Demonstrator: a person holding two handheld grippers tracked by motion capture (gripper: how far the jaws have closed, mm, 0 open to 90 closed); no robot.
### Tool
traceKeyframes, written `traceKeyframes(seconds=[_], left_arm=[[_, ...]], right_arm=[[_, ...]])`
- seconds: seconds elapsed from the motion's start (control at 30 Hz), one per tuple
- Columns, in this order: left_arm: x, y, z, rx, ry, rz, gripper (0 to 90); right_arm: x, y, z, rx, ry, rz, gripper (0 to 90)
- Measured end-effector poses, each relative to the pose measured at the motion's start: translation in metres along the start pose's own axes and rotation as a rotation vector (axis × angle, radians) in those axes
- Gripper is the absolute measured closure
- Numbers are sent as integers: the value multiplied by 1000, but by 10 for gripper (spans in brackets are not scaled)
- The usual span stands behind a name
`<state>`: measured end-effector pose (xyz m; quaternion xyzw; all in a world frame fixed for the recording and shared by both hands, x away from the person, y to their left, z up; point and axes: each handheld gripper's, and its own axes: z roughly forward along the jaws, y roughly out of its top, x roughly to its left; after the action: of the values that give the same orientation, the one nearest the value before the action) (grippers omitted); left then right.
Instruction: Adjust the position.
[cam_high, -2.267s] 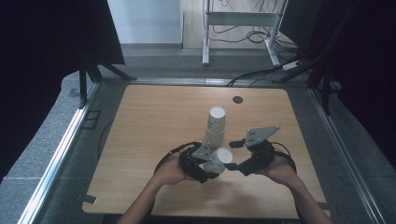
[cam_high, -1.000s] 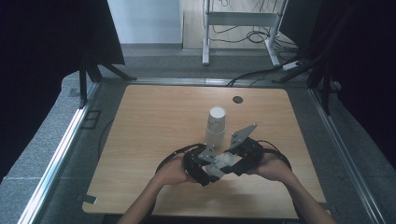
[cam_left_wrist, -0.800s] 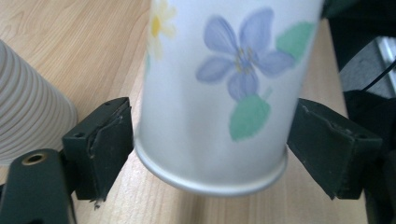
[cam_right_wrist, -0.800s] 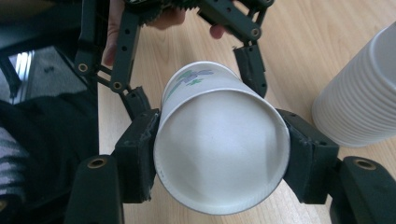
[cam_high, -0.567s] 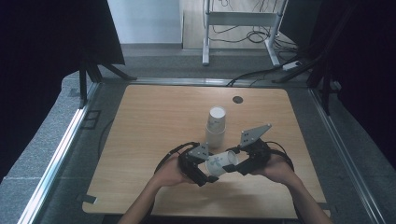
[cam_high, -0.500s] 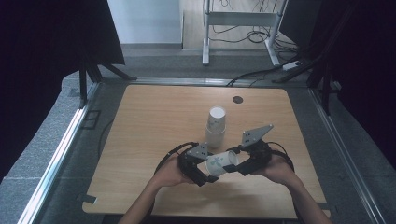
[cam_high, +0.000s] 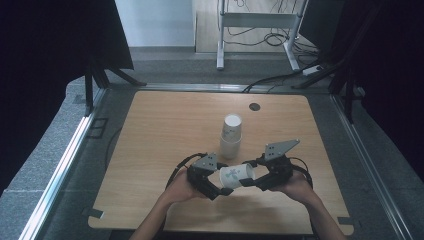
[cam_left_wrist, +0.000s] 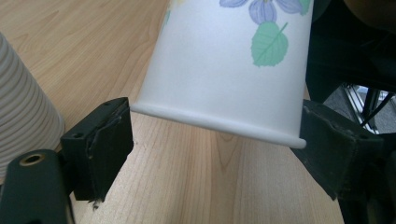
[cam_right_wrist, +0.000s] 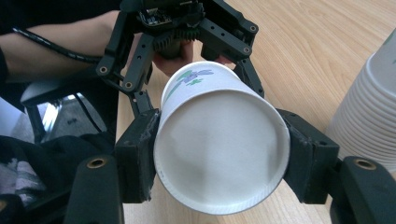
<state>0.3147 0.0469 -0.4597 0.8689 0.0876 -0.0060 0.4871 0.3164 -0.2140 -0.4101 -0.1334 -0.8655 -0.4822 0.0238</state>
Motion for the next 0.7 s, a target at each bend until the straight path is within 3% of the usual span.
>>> traceKeyframes(seconds=[0.47, 0.7], left_arm=[[-2, -1, -2, -46, 2, 24, 231], [-3, -1, -3, -41, 5, 34, 258]], right_arm=[[-1, -7, 1, -50, 19, 11, 354], [-1, -7, 1, -50, 21, 13, 354]])
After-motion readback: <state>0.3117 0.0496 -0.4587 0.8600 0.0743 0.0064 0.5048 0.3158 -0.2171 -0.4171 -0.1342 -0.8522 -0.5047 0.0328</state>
